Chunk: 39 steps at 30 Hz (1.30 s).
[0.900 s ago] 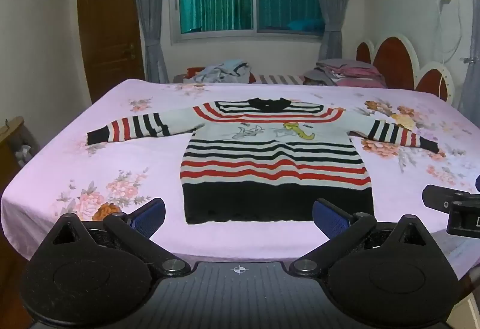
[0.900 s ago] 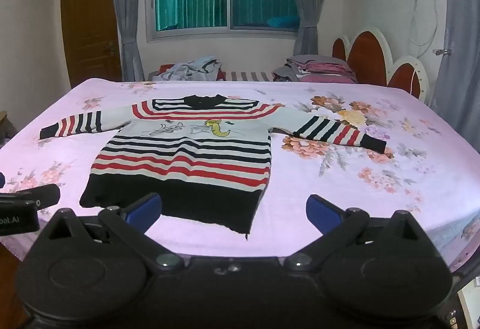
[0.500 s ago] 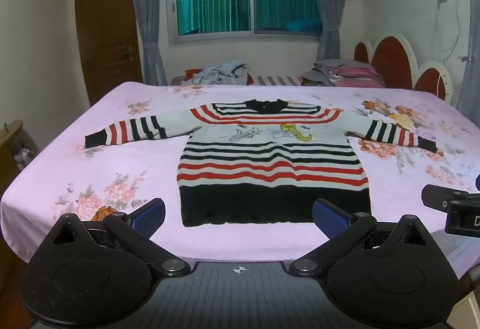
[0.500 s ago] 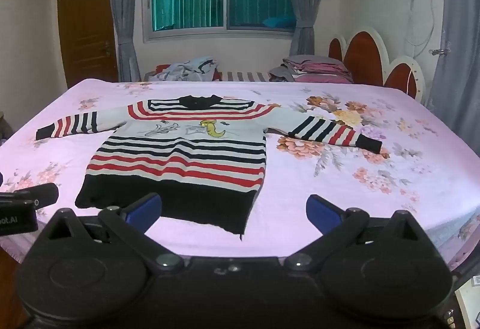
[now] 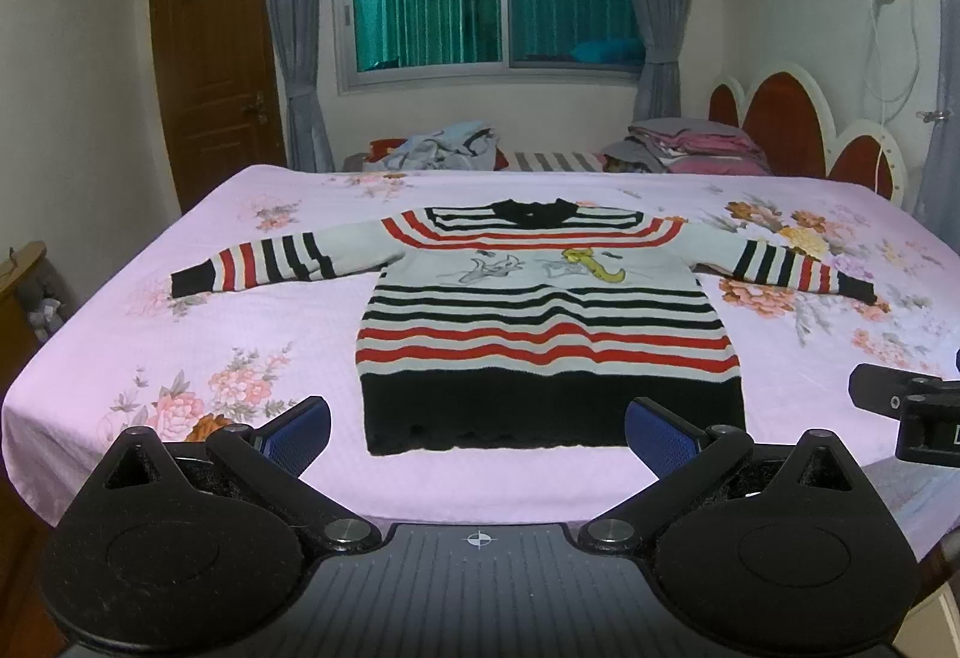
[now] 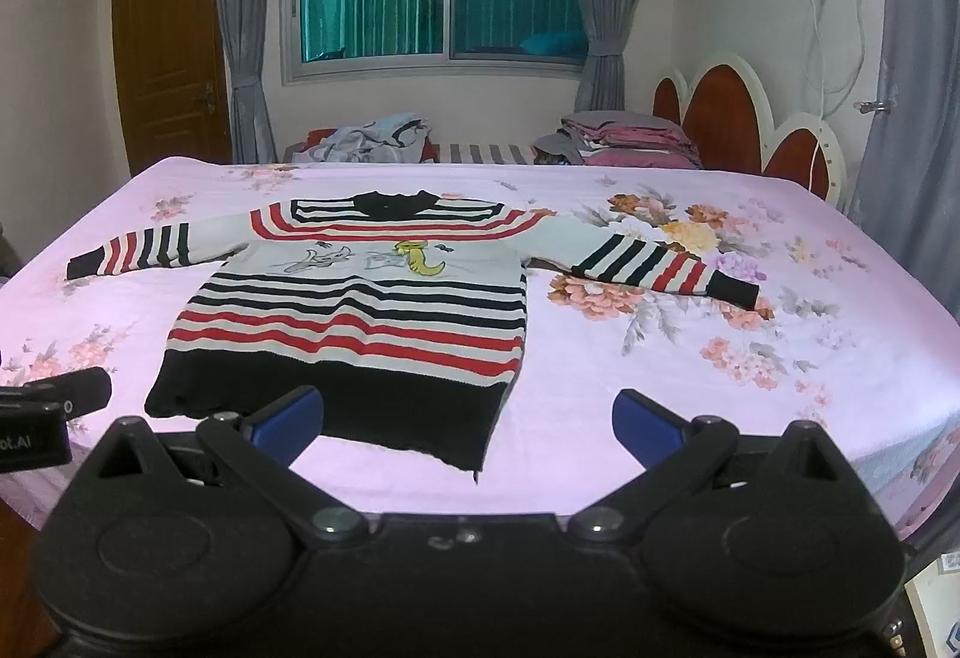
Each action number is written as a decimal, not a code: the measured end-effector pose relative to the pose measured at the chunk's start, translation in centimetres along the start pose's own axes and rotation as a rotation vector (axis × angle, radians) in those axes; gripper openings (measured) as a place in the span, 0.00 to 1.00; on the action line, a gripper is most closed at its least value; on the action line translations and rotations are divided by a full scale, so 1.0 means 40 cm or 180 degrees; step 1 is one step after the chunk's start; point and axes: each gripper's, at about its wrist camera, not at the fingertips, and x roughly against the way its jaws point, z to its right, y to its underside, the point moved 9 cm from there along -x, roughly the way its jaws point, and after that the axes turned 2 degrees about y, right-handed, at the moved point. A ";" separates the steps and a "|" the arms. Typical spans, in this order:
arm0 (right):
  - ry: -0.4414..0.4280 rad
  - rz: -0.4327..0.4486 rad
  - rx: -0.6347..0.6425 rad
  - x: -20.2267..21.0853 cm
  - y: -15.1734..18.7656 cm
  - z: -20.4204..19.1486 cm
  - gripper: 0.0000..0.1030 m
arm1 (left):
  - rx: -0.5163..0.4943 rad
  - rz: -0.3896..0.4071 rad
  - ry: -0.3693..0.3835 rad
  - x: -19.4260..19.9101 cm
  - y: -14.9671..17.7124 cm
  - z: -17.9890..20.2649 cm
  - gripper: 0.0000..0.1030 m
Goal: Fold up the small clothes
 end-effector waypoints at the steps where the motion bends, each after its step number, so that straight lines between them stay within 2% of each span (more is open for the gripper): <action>1: -0.0003 -0.0003 0.0003 -0.001 0.001 0.003 1.00 | -0.0007 -0.0001 0.0010 -0.003 0.000 -0.001 1.00; 39: 0.0011 -0.0020 -0.0004 -0.014 -0.009 0.014 1.00 | -0.0064 0.0025 -0.0019 -0.009 -0.001 0.001 1.00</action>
